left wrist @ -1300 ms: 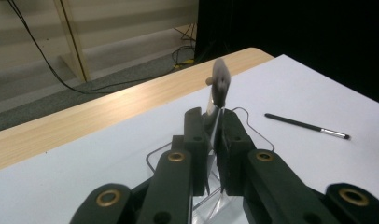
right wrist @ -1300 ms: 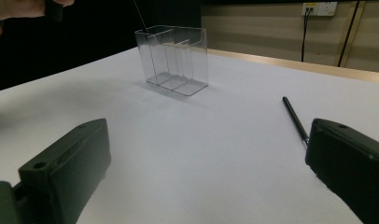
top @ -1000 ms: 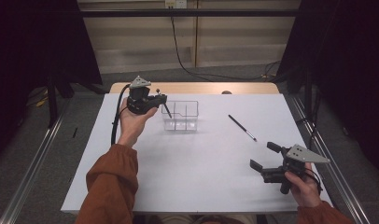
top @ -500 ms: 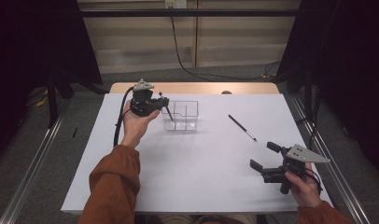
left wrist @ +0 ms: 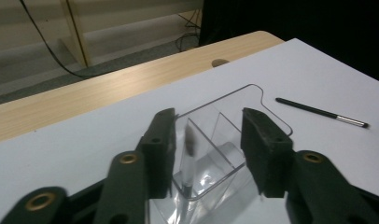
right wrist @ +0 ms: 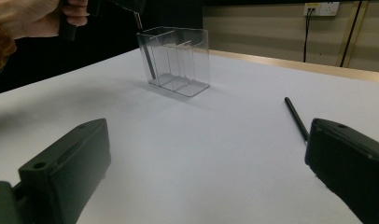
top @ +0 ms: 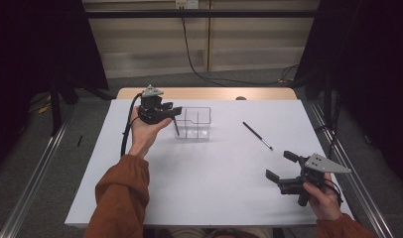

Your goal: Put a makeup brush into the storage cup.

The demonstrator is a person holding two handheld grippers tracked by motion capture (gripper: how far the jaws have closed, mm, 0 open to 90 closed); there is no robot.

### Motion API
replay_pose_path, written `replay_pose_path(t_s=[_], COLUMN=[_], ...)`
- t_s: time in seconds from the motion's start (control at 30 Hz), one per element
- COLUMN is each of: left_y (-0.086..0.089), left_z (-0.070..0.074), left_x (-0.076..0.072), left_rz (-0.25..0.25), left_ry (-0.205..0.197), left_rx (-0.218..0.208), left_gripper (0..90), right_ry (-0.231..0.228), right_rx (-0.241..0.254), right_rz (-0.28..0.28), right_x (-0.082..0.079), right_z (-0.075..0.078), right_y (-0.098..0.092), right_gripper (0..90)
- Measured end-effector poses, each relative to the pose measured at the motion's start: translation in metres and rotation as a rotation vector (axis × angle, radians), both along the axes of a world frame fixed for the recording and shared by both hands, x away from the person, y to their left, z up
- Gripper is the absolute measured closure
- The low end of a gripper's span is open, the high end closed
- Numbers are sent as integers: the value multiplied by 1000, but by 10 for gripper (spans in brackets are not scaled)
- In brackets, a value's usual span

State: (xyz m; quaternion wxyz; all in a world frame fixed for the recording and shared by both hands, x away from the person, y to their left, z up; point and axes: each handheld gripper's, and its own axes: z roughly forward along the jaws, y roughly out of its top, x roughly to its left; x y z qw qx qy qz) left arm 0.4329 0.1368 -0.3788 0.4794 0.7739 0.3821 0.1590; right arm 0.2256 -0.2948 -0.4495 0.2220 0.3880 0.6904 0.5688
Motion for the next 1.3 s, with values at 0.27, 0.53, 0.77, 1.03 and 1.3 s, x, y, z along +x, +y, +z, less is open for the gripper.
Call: replay_pose_path(t_s=[0.27, 0.53, 0.77, 1.03, 1.3], left_y=[3, 7, 11, 16, 19], left_z=[0, -2, -5, -5, -7], left_x=[-1, -4, -9, -20, -30], left_rz=[42, 39, 33, 19, 10], left_ry=[-21, -36, -58, -105, -117], left_rx=[15, -15, -27, -18, -43], left_gripper=[232, 64, 22, 23, 21], right_ry=[0, 0, 1, 0, 0], right_rx=[-2, -2, -1, -2, -1], right_rz=[3, 4, 3, 3, -1], right_x=[0, 0, 0, 0, 1], right_z=[0, 0, 0, 0, 0], right_y=[0, 0, 0, 0, 0], right_gripper=[0, 0, 0, 0, 0])
